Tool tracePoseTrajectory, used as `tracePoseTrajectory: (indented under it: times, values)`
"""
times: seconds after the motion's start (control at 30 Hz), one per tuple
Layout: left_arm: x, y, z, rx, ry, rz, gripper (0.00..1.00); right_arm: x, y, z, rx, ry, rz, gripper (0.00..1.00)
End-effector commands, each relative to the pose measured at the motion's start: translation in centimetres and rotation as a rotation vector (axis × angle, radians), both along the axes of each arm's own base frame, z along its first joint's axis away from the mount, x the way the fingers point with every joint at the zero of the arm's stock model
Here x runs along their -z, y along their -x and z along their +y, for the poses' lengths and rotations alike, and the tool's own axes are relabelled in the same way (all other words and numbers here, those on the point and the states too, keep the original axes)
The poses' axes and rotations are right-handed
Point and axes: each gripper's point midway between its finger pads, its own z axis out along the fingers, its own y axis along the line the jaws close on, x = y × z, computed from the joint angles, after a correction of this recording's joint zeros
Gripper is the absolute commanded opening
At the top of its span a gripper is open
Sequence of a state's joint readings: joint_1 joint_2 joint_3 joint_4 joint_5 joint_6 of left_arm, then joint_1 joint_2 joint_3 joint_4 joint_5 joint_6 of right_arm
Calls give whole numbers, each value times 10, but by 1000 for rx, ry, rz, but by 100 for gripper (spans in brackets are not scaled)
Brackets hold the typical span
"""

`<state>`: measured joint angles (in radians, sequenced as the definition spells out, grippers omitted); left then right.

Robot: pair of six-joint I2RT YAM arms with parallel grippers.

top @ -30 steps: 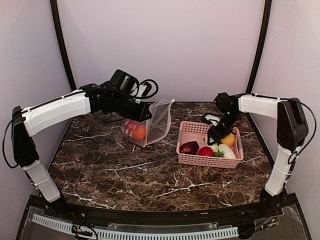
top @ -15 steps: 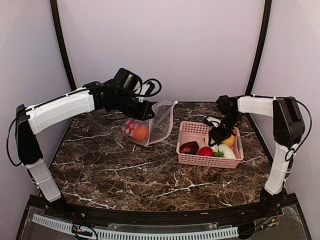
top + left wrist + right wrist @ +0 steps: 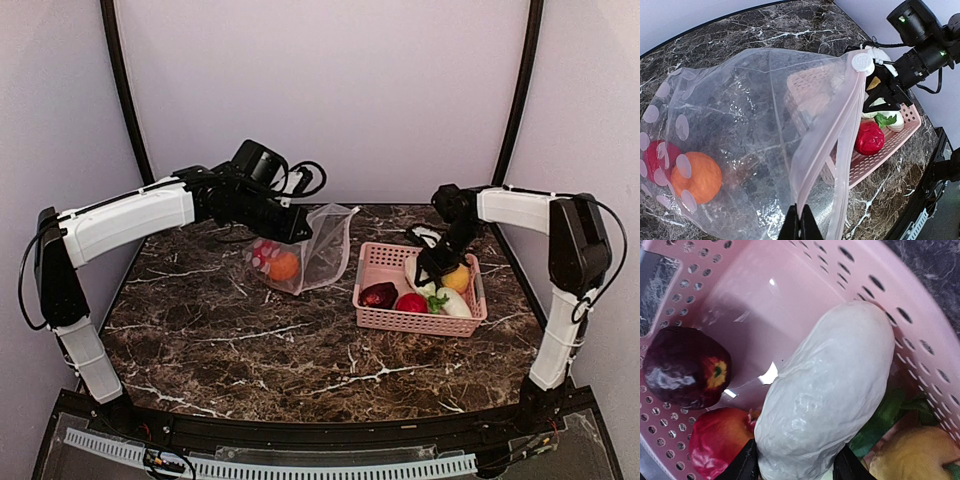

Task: Place the food in the zip-top bag and seal the zipper
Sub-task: Pick up the fake vegetable from the bin, then place the fake vegetable in the zipper food storage bag.

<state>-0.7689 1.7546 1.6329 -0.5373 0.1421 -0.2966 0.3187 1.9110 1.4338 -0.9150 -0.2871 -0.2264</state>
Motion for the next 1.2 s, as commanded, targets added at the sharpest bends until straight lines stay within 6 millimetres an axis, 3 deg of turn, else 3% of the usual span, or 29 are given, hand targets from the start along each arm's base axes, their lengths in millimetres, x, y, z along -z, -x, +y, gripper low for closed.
tracePoseTrajectory:
  times: [0.0,0.27,0.43,0.57,0.7,0.8,1.17]
  values:
    - [-9,5,1,-2,33,-5,1,-61,-6,2,-13,-51,-162,38]
    - [-10,0,-4,-10,49,-13,1,-133,10,23,-103,-245,-309,32]
    - [-11,-5,-8,-18,59,-16,1,-195,25,55,-213,-478,-388,31]
    - [-13,-6,-11,-17,70,-16,1,-235,52,91,-345,-651,-386,32]
    - [-17,-7,-10,-29,78,-20,1,-239,82,131,-478,-702,-339,32]
    - [-18,-8,-9,-39,82,-21,1,-233,93,153,-520,-723,-269,32]
    - [-28,-6,-10,-60,162,-39,1,-191,95,171,-431,-740,-17,32]
